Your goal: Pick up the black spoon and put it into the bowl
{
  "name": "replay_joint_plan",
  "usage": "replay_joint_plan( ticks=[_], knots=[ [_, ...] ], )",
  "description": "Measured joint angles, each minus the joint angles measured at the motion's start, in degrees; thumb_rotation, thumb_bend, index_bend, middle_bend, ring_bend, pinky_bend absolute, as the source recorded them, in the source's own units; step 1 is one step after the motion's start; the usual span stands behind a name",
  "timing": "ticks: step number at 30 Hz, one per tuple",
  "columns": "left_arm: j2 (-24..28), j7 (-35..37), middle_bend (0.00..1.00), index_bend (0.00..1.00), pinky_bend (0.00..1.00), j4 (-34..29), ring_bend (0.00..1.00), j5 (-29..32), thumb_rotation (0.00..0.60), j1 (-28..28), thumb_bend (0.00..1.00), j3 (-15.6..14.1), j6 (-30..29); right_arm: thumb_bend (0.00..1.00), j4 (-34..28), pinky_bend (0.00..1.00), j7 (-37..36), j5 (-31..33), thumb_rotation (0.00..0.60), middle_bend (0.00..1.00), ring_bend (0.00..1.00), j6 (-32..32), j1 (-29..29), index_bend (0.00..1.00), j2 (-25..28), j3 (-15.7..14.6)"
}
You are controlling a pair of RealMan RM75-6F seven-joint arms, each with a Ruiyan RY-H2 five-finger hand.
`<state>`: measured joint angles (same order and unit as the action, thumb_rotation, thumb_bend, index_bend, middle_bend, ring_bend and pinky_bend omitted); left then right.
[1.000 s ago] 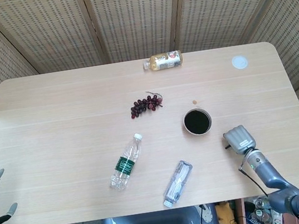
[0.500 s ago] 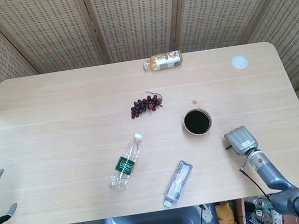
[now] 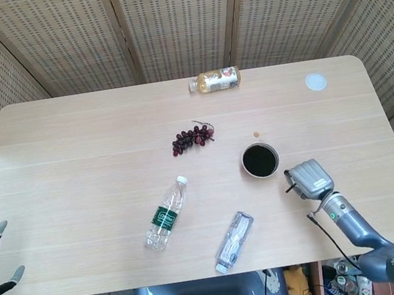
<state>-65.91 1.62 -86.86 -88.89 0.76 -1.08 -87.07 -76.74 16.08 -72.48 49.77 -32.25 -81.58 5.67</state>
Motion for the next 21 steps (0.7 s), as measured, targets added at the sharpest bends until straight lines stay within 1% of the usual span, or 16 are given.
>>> replay_joint_plan(
  ticks=[4, 9, 15, 21],
  knots=[
    [0.0, 0.0, 0.0, 0.0, 0.0, 0.0, 0.0, 0.1, 0.6, -0.1, 0.26, 0.0, 0.0, 0.74, -5.6, 1.0, -3.4, 1.2, 0.6, 0.97, 0.98, -2.3, -1.9, 0.7, 3.4, 2.4],
    [-0.1, 0.2, 0.0, 0.0, 0.0, 0.3, 0.0, 0.2, 0.6, -0.2, 0.26, -0.1, 0.0, 0.74, -9.5, 1.0, -7.4, 4.8, 0.6, 0.97, 0.98, -6.8, -5.3, 0.7, 6.3, 5.8],
    [-0.2, 0.5, 0.0, 0.0, 0.0, 0.6, 0.0, 0.6, 0.6, -0.4, 0.25, -0.1, 0.0, 0.74, -10.2, 1.0, -11.2, 9.5, 0.6, 0.97, 0.98, -11.6, -9.3, 0.71, 6.5, 8.4],
    [-0.2, 0.9, 0.0, 0.0, 0.0, 1.1, 0.0, 1.1, 0.6, -0.7, 0.26, -0.2, 0.1, 0.74, -7.3, 1.0, -13.0, 13.8, 0.6, 0.97, 0.98, -16.0, -13.5, 0.71, 4.3, 9.3]
  ],
)
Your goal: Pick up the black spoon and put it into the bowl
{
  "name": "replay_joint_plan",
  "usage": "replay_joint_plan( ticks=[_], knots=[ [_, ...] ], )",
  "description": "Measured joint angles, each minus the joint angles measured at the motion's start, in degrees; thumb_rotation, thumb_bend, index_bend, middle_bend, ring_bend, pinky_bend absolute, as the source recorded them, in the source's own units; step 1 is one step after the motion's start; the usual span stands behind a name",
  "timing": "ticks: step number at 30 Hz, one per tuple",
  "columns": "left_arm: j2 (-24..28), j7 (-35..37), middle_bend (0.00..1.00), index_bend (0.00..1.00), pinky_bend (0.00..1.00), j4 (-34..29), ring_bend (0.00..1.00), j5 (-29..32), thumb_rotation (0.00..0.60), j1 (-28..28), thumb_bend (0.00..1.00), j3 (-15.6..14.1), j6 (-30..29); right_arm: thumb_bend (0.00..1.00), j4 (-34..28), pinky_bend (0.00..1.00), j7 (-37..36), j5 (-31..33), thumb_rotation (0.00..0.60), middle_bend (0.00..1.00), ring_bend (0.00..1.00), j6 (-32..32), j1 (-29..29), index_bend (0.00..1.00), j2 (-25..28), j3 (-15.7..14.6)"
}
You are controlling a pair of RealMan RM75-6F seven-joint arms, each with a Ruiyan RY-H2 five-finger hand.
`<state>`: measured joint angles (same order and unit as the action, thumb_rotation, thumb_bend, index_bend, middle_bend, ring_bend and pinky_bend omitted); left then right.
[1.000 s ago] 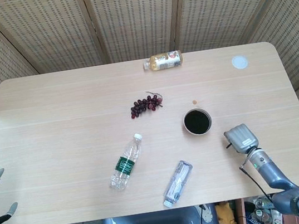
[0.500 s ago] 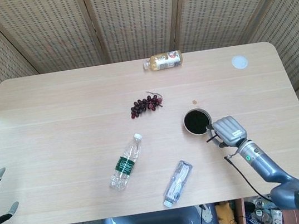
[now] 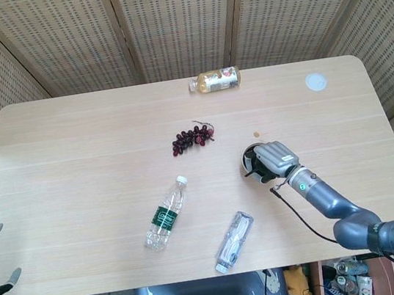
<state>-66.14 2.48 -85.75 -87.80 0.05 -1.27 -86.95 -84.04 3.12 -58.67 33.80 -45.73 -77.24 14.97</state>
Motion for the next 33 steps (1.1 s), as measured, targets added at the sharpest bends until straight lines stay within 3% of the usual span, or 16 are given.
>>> replay_joint_plan(
  ticks=[18, 33],
  knots=[
    [0.0, 0.6, 0.0, 0.0, 0.0, 0.5, 0.0, 0.5, 0.6, -0.7, 0.26, -0.1, -0.2, 0.74, 10.3, 1.0, 0.2, 7.2, 0.6, 0.97, 0.98, -4.7, -6.3, 0.71, -7.0, -2.9],
    [0.0, 0.5, 0.0, 0.0, 0.0, 0.5, 0.0, 0.6, 0.6, -0.6, 0.26, 0.1, 0.1, 0.74, 16.1, 1.0, 0.1, 10.1, 0.6, 0.97, 0.98, -5.9, -7.5, 0.71, -7.9, -5.1]
  ],
)
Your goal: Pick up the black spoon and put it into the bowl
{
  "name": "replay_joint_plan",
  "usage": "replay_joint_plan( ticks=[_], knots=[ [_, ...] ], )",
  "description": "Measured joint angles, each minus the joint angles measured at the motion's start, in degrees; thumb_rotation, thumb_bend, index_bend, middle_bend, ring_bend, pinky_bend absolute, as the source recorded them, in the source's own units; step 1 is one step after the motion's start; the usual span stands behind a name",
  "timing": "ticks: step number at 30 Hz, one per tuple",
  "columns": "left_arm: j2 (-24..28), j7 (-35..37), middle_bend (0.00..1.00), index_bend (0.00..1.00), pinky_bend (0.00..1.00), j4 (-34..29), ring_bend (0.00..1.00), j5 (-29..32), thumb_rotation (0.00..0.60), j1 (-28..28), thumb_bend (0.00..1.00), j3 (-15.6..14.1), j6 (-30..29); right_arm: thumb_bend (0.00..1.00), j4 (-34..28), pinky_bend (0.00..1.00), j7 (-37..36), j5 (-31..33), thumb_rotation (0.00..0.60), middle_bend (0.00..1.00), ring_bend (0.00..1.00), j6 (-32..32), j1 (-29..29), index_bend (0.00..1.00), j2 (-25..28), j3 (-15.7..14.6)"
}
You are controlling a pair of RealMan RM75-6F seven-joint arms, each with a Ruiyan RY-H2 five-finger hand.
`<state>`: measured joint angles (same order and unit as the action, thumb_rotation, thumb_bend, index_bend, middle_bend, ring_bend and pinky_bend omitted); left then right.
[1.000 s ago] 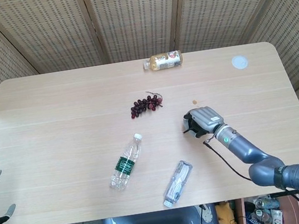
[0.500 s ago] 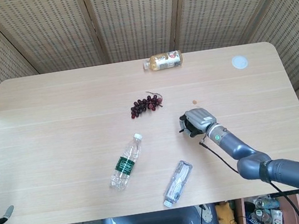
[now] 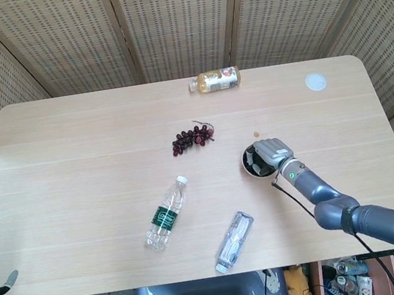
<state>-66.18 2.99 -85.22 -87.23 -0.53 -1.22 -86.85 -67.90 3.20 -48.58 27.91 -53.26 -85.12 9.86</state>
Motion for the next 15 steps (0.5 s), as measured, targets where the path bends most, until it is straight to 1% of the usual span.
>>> replay_joint_plan(
  ticks=[8, 15],
  knots=[
    [0.1, -0.2, 0.0, 0.0, 0.0, -0.2, 0.0, 0.2, 0.6, -0.2, 0.26, 0.0, -0.2, 0.74, 3.9, 1.0, 0.0, 1.6, 0.6, 0.97, 0.98, -2.1, -2.0, 0.71, -1.6, -0.3],
    [0.2, -0.3, 0.0, 0.0, 0.0, -0.3, 0.0, 0.2, 0.6, -0.3, 0.26, 0.0, -0.2, 0.74, 4.4, 1.0, -0.2, 2.2, 0.6, 0.97, 0.98, -3.3, -3.2, 0.71, -2.6, -0.7]
  ],
)
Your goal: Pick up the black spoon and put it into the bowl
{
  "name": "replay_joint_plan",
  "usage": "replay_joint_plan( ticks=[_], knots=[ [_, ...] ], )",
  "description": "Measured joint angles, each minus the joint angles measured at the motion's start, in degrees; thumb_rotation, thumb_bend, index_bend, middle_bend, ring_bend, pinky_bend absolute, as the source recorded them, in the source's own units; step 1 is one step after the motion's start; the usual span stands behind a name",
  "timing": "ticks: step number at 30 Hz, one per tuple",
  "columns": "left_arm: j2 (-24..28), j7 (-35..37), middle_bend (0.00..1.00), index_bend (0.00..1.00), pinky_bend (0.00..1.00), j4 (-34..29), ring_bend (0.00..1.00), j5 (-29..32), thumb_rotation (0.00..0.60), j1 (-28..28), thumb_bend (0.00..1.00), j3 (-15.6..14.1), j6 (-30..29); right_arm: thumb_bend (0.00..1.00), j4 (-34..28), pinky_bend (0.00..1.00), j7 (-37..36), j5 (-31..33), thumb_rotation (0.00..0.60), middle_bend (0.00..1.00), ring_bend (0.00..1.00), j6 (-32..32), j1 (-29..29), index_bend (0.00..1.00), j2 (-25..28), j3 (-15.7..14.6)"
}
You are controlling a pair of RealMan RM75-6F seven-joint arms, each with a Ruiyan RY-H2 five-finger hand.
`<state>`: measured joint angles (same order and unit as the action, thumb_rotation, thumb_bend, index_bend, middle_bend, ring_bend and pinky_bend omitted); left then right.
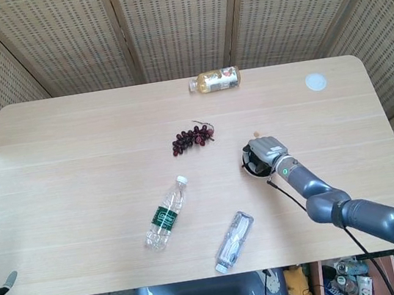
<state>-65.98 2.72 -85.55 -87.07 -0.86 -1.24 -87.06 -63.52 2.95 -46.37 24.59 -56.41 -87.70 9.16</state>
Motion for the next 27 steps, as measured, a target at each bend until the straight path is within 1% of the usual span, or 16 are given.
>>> replay_joint_plan(
  ticks=[5, 12, 18, 27],
  knots=[
    [0.0, 0.0, 0.0, 0.0, 0.0, -0.1, 0.0, -0.1, 0.6, 0.1, 0.26, 0.0, 0.0, 0.74, -1.8, 1.0, -1.1, 0.6, 0.6, 0.97, 0.98, -0.9, 0.0, 0.71, 0.6, -0.1],
    [0.0, -0.2, 0.0, 0.0, 0.0, -0.2, 0.0, -0.4, 0.6, 0.3, 0.26, 0.1, 0.1, 0.74, -4.0, 1.0, -2.7, 1.0, 0.6, 0.97, 0.98, -1.0, 1.0, 0.71, 3.4, -0.9],
    [0.0, -0.5, 0.0, 0.0, 0.0, -0.5, 0.0, -0.4, 0.6, 0.4, 0.26, 0.2, 0.1, 0.74, -2.8, 1.0, -3.2, 1.3, 0.6, 0.97, 0.98, -1.1, 0.8, 0.71, 3.3, -1.0],
    [0.2, -0.9, 0.0, 0.0, 0.0, -0.8, 0.0, 0.1, 0.6, -0.1, 0.25, 0.0, -0.1, 0.74, 1.9, 1.0, -4.0, 1.4, 0.6, 0.97, 0.98, -2.7, -1.3, 0.72, 0.6, -0.4]
  ],
)
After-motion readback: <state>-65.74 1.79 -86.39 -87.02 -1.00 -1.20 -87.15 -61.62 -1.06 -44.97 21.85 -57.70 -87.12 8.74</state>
